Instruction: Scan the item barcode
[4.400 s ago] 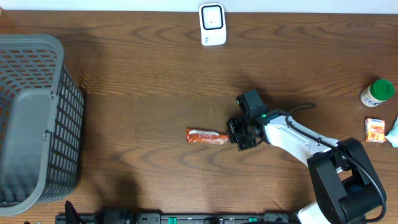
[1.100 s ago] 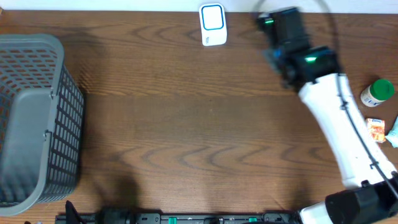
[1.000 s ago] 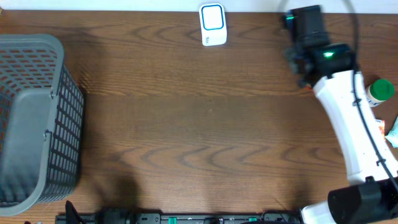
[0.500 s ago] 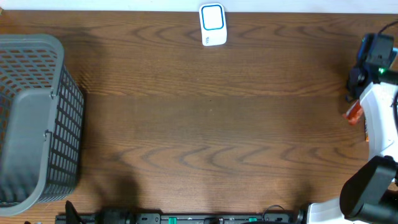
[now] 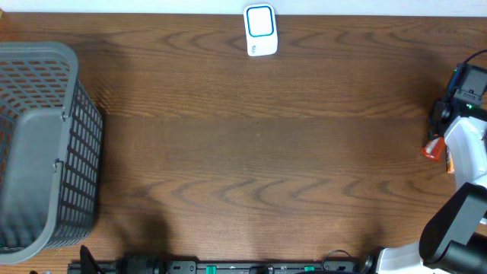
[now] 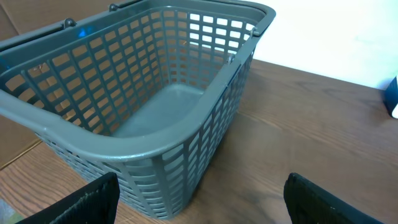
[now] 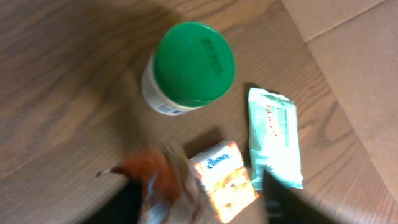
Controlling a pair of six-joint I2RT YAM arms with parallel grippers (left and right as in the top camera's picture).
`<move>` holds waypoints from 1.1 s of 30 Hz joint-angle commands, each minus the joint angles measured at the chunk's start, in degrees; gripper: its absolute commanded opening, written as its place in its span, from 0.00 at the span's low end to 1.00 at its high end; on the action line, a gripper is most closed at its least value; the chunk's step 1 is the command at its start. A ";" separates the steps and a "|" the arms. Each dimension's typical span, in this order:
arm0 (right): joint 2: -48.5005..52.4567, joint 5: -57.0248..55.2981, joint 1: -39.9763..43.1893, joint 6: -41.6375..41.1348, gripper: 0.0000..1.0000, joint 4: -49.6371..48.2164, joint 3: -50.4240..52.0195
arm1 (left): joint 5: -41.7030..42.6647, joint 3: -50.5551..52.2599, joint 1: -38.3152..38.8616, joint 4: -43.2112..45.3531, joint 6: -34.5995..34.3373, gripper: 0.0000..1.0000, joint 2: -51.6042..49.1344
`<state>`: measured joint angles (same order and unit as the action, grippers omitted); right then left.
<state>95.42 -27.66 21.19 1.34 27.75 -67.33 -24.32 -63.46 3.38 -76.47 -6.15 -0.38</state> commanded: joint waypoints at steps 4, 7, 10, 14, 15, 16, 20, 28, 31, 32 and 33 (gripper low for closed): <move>-5.66 4.68 -1.29 2.08 0.99 1.40 -5.33 | -0.31 -0.13 -0.20 0.17 -0.09 0.85 -0.11; -11.58 8.44 -2.34 1.92 0.99 2.29 -9.22 | -0.31 -0.13 -0.20 0.17 -0.11 0.84 -0.11; -19.91 13.55 -3.32 1.90 0.99 2.64 -13.05 | -0.31 -0.13 -0.20 0.17 -0.11 0.85 -0.11; -31.63 20.87 -3.67 1.90 0.99 -0.09 -16.39 | -0.31 -0.13 -0.20 0.17 -0.09 0.85 -0.11; -34.47 22.05 -3.65 1.90 0.99 -2.56 -16.74 | -0.31 -0.13 -0.20 0.17 -0.09 0.85 -0.11; -36.61 22.34 -3.67 1.79 0.99 -5.07 -16.76 | -0.31 -0.13 -0.20 0.17 -0.11 0.85 -0.11; -46.97 22.40 -3.67 -1.11 0.99 -17.90 -16.76 | -0.31 -0.13 -0.20 0.17 -0.09 0.85 -0.11; -62.05 22.43 -7.98 -1.09 0.99 -7.08 -16.13 | -0.31 -0.13 -0.20 0.17 -0.11 0.85 -0.11; -68.98 22.18 -13.27 -1.05 0.99 -6.64 -13.92 | -0.31 -0.13 -0.20 0.17 -0.11 0.85 -0.11; -71.47 21.66 -14.62 -1.05 0.99 -6.67 -13.29 | -0.31 -0.13 -0.20 0.17 -0.11 0.85 -0.11; -73.50 21.68 -15.45 -1.07 0.99 -6.38 -12.83 | -0.31 -0.13 -0.20 0.17 -0.09 0.85 -0.11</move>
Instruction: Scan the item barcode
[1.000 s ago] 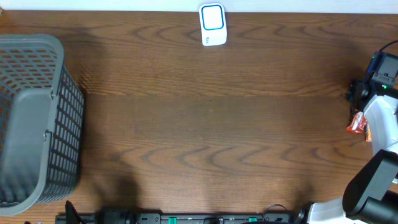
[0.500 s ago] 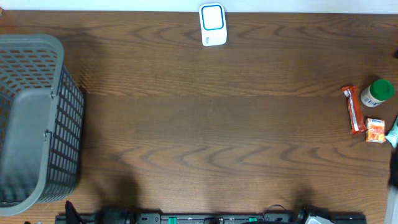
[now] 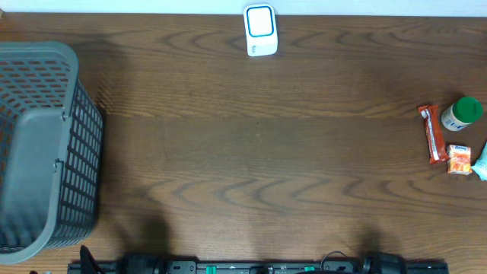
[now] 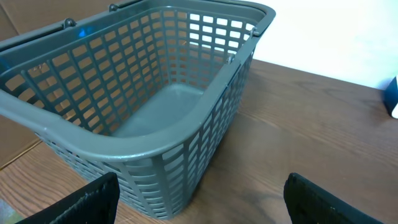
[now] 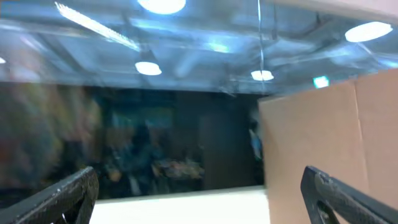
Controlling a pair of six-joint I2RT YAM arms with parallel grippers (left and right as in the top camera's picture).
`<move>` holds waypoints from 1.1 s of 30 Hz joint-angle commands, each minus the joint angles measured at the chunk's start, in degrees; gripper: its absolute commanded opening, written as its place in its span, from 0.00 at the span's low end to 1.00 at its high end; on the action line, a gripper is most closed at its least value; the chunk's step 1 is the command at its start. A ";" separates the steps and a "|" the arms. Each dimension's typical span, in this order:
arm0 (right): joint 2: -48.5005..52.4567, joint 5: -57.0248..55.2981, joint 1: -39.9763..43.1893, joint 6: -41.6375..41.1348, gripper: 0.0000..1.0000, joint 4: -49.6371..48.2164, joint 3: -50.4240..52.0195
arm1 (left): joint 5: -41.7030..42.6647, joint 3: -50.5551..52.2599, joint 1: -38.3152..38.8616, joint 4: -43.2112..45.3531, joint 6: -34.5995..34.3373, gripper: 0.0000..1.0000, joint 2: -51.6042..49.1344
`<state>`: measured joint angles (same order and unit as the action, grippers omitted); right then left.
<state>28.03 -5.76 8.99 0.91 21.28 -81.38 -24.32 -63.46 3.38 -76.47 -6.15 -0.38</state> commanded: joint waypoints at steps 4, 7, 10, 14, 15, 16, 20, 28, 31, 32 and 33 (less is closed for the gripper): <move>-13.31 0.31 -4.28 -0.66 0.99 1.38 2.34 | -0.31 -0.13 -0.20 0.17 -0.09 0.85 -0.11; -16.81 0.31 -4.22 -0.66 0.99 2.67 2.40 | -0.31 -0.13 -0.20 0.17 -0.09 0.85 -0.11; -19.76 0.31 -4.22 -1.40 0.99 2.97 3.17 | -0.31 -0.13 -0.20 0.17 -0.09 0.85 -0.11; -25.64 0.28 -4.33 -2.16 0.99 2.78 6.05 | -0.31 -0.13 -0.20 0.17 -0.09 0.85 -0.11; -26.69 0.31 -4.57 -2.84 0.99 2.80 6.62 | -0.31 -0.13 -0.20 0.17 -0.09 0.85 -0.11; -27.76 0.31 -4.98 -3.85 0.99 2.80 7.21 | -0.31 -0.13 -0.20 0.17 -0.09 0.85 -0.11; -27.65 0.28 -7.37 -6.21 0.99 3.34 7.50 | -0.31 -0.13 -0.20 0.17 -0.11 0.85 -0.11; -27.63 -3.10 -8.44 -6.27 0.99 9.84 8.85 | -0.31 -0.13 -0.20 0.17 -0.09 0.85 -0.11; -27.54 -5.60 -8.46 -5.40 0.99 14.23 9.03 | -0.31 -0.13 -0.20 0.17 -0.11 0.85 -0.11; -27.54 -7.30 -8.46 -5.35 0.99 14.86 9.09 | -0.31 -0.13 -0.20 0.17 -0.11 0.85 -0.11; -27.54 -7.26 -8.46 -5.38 0.99 15.61 9.09 | -0.31 -0.13 -0.20 0.17 -0.09 0.85 -0.11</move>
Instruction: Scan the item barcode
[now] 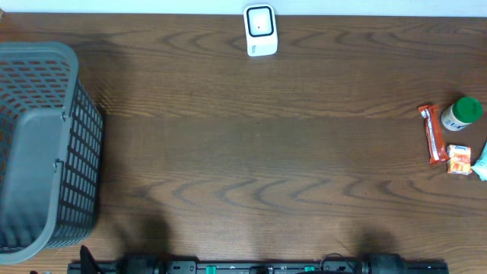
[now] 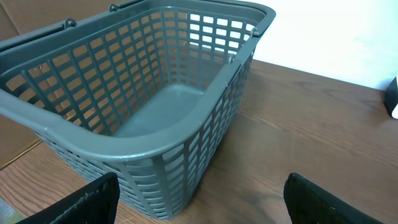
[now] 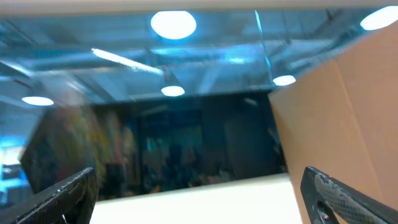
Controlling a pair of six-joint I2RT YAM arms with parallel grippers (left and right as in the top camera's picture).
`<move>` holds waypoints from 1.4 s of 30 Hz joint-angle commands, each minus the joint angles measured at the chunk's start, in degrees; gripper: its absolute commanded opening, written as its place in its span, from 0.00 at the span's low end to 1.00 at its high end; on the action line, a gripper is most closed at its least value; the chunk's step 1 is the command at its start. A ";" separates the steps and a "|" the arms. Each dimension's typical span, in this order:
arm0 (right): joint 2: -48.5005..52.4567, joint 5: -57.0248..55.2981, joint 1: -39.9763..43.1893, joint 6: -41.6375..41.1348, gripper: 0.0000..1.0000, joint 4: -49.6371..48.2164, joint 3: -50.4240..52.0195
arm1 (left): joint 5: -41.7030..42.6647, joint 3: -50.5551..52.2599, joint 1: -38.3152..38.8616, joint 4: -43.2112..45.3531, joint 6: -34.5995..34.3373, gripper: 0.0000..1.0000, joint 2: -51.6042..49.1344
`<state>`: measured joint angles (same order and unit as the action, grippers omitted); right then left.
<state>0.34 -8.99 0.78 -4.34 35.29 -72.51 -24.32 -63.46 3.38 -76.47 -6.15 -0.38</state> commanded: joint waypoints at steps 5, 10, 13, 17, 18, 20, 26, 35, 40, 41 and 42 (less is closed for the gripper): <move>0.15 3.50 -0.22 -0.24 0.99 4.87 1.20 | -0.31 -0.13 -0.20 0.17 -0.09 0.85 -0.11; 0.15 6.67 -0.22 -1.31 0.99 4.68 3.78 | -0.31 -0.13 -0.20 0.17 -0.11 0.85 -0.11; 0.15 6.54 -0.24 -1.16 0.99 4.28 6.23 | -0.31 -0.13 -0.20 0.17 -0.09 0.85 -0.11; 0.11 6.99 -0.24 -1.16 0.99 0.00 12.35 | -0.31 -0.13 -0.20 0.17 -0.09 0.85 -0.11; 0.09 7.04 -0.24 -1.16 0.99 -1.81 14.43 | -0.31 -0.13 -0.20 0.17 -0.09 0.85 -0.11; 0.09 7.26 -0.24 -1.18 0.99 -4.90 18.12 | -0.31 -0.13 -0.20 0.17 -0.11 0.85 -0.11; 0.04 8.72 -0.24 -1.44 0.99 -16.63 31.06 | -0.31 -0.13 -0.20 0.17 -0.11 0.85 -0.11; -0.02 8.68 -0.24 -1.66 0.99 -44.39 57.75 | -0.31 -0.13 -0.20 0.17 -0.09 0.84 -0.11; -0.07 8.37 -0.24 -3.37 0.99 -53.51 69.26 | -0.31 -0.13 -0.20 0.17 -0.09 0.85 -0.11; -0.07 8.00 -0.24 -3.37 0.99 -53.72 70.71 | -0.31 -0.13 -0.20 0.17 -0.11 0.85 -0.11; -0.07 7.76 -0.24 -3.37 0.99 -53.70 72.11 | -0.31 -0.13 -0.20 0.17 -0.09 0.85 -0.11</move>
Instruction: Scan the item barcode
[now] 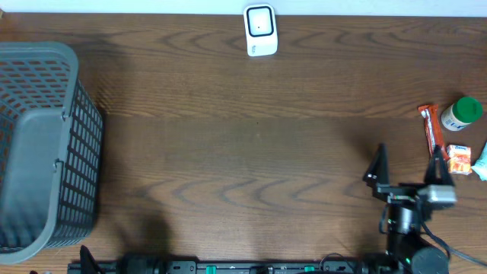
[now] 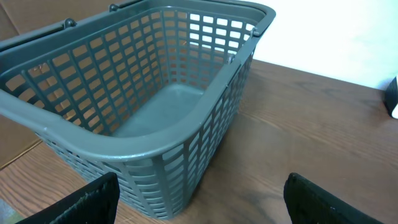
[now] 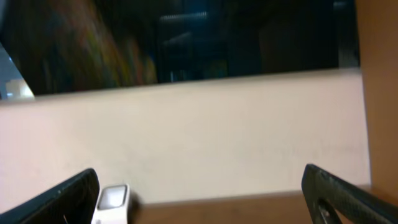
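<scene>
The white barcode scanner (image 1: pixel 259 30) stands at the table's far edge, and low on the left in the right wrist view (image 3: pixel 113 202). Several items lie at the right edge: a red snack bar (image 1: pixel 432 134), a green-lidded bottle (image 1: pixel 462 113), an orange tissue pack (image 1: pixel 458 160) and a teal packet (image 1: pixel 481 162). My right gripper (image 1: pixel 409 169) is open and empty at the front right, left of those items, pointing toward the far wall (image 3: pixel 208 208). My left gripper (image 2: pixel 199 211) is open and empty in front of the basket, and is out of the overhead view.
A grey plastic basket (image 1: pixel 46 144) with nothing in it fills the table's left end; the left wrist view shows its near rim (image 2: pixel 130 146). A pale wall (image 3: pixel 205 124) runs behind the table's far edge.
My right gripper, out of the overhead view before, now shows at the front right. Its camera showed a ceiling then and shows the wall, table edge and scanner now. The left arm is unchanged.
First my right arm was over the items at the right edge, the bottle, tissue pack and packet below its camera. Then it was out of the overhead view, its camera facing the ceiling, the items lying untouched. The scanner's screen went from blue to dark. Now the gripper is back, open.
</scene>
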Controlling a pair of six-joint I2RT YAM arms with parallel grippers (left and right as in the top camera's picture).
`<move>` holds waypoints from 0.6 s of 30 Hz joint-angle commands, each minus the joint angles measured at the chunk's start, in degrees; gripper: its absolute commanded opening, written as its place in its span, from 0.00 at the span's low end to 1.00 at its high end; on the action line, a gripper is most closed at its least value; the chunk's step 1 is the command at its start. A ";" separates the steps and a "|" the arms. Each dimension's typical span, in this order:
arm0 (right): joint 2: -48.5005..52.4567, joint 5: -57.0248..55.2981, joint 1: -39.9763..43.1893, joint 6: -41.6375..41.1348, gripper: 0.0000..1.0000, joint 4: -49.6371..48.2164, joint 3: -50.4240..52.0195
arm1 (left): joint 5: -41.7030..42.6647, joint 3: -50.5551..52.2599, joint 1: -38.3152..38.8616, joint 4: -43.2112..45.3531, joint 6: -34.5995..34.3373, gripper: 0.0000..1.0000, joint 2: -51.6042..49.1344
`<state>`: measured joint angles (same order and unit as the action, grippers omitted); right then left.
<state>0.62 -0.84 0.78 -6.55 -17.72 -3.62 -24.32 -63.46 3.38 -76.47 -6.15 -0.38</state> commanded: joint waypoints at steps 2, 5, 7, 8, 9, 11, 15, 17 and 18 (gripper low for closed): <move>-0.37 -1.27 -0.22 -1.14 0.99 3.34 3.28 | -0.31 -0.13 -0.20 0.17 -0.09 0.85 -0.11; -0.37 -2.78 -0.24 -1.07 0.99 8.26 3.30 | -0.31 -0.13 -0.20 0.17 -0.09 0.85 -0.11; -0.37 -2.78 -0.24 -1.07 0.99 13.27 3.30 | -0.31 -0.13 -0.20 0.17 -0.09 0.85 -0.11; -0.37 -2.73 -0.24 -1.11 0.99 16.50 3.30 | -0.31 -0.13 -0.20 0.17 -0.09 0.84 -0.11; -0.37 -2.71 -0.24 -1.14 0.99 18.75 3.30 | -0.31 -0.13 -0.20 0.17 -0.09 0.85 -0.11; -0.35 -1.99 -0.24 -1.16 0.99 21.68 3.32 | -0.31 -0.13 -0.20 0.17 -0.09 0.85 -0.11; -0.31 -1.29 0.50 -1.14 0.99 21.81 3.30 | -0.31 -0.13 -0.20 0.17 -0.11 0.85 -0.11; -0.31 -1.29 0.59 -1.14 0.99 21.81 3.30 | -0.31 -0.13 -0.20 0.17 -0.11 0.85 -0.11; -0.28 -1.27 0.59 -1.14 0.99 21.81 3.30 | -0.31 -0.13 -0.20 0.17 -0.11 0.85 -0.11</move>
<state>0.64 -2.33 0.89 -7.05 3.84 -0.36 -24.32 -63.46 3.38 -76.47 -6.15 -0.38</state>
